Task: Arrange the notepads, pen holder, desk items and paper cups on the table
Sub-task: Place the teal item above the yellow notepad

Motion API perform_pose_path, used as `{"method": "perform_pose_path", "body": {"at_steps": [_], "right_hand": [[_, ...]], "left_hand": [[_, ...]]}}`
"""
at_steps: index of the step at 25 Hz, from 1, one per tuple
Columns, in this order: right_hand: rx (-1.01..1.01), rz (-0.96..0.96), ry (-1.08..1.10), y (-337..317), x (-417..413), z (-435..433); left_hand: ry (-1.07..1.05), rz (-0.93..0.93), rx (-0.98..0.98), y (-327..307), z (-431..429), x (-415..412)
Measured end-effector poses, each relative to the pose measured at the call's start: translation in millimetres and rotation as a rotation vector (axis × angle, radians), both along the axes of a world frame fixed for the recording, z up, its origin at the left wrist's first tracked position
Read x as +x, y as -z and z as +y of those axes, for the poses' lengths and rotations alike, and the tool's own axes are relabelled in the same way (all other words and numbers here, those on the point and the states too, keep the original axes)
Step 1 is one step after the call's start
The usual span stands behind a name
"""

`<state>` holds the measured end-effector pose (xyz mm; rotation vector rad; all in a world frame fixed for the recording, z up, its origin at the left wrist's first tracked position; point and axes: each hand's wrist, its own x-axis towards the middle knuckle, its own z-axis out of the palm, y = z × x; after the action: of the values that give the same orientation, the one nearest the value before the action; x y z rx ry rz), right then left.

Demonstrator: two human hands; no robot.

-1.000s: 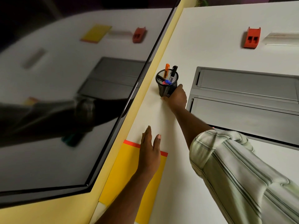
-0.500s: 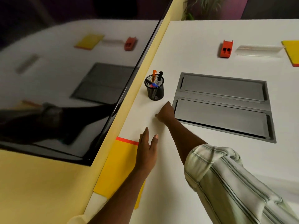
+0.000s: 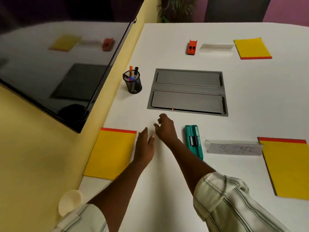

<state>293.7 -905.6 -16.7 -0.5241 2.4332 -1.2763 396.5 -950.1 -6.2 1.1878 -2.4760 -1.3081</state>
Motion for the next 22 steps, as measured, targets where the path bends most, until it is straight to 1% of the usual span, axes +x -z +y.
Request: {"method": "perform_pose_path", "body": {"at_steps": [2, 5, 8, 10, 12, 16, 19, 22], "right_hand": [[0.015, 0.031, 0.072, -2, 11, 26], [0.074, 0.161, 0.172, -2, 26, 62], [0.201, 0.246, 0.282, 0, 28, 90], [0.302, 0.260, 0.287, 1, 29, 104], [0.396, 0.236, 0.269, 4, 32, 113], [0.526, 0.116, 0.266, 13, 36, 117], [0.566, 0.012, 0.265, 16, 36, 115], [0.592, -0.034, 0.281, 21, 37, 115]], "left_hand": [[0.065, -0.036, 0.005, 2, 13, 13], [0.125, -0.067, 0.017, 1, 28, 29], [0.180, -0.068, 0.015, -2, 38, 44], [0.222, -0.089, -0.030, -4, 40, 53], [0.247, -0.131, -0.072, -5, 40, 61], [0.250, -0.189, -0.128, -8, 36, 70], [0.256, -0.202, -0.180, -9, 28, 74], [0.246, -0.203, -0.188, -8, 23, 76]]}}
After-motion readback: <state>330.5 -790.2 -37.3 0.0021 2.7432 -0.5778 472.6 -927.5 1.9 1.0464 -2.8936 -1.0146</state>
